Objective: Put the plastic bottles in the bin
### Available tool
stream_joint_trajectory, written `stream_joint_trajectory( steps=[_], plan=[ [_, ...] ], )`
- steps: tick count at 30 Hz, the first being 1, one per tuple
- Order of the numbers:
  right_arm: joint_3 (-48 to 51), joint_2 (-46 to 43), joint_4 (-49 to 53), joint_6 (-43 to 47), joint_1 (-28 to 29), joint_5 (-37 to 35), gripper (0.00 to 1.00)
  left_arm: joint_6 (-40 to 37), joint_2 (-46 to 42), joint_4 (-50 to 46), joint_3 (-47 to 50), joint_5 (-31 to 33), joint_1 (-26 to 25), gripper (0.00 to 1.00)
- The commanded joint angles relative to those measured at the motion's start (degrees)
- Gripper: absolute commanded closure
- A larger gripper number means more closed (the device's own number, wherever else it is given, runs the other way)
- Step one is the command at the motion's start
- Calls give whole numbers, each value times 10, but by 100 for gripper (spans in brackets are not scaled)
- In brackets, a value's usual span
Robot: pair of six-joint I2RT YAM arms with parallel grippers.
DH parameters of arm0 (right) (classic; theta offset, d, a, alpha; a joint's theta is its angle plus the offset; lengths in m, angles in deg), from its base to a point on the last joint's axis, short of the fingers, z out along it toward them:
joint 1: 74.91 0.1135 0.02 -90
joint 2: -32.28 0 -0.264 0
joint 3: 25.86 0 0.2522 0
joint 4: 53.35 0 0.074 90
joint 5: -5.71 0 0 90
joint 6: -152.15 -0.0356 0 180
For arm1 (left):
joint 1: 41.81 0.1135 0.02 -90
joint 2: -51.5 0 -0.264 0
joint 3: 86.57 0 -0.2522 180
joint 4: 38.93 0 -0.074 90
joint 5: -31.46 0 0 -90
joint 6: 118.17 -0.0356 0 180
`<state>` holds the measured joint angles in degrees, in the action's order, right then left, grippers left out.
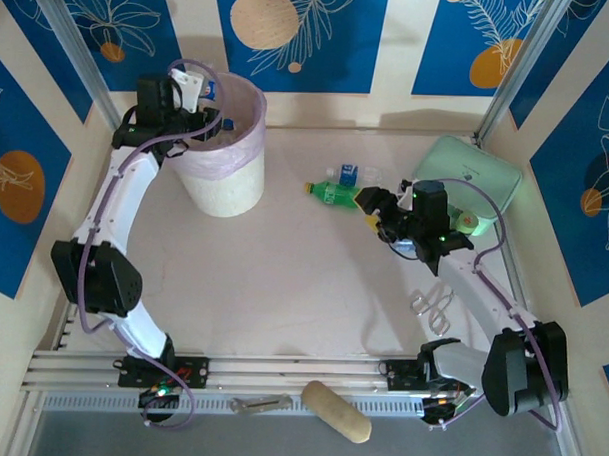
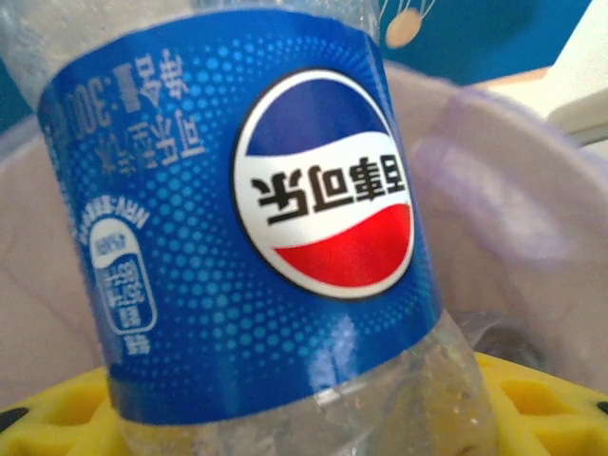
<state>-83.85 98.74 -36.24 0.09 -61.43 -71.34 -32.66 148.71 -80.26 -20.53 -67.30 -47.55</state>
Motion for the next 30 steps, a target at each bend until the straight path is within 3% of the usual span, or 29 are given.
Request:
stream_joint_trajectory(
  steps=[1, 7, 12, 20, 30],
  plan=[
    [8, -19, 18, 11, -1, -13, 24, 20, 13, -36, -34, -23, 7, 41],
    [8, -27, 20, 11, 0, -22, 24, 29, 20, -47, -39, -24, 7, 31],
    [5, -22, 19, 11, 0, -22, 24, 35, 8, -45, -38, -11, 7, 0],
    [5, -9, 12, 8, 4, -23, 24, 68, -60, 11, 3, -22, 7, 0],
    [2, 3, 30, 17, 0, -43, 24, 184, -176, 149, 127, -111, -13, 0]
  ],
)
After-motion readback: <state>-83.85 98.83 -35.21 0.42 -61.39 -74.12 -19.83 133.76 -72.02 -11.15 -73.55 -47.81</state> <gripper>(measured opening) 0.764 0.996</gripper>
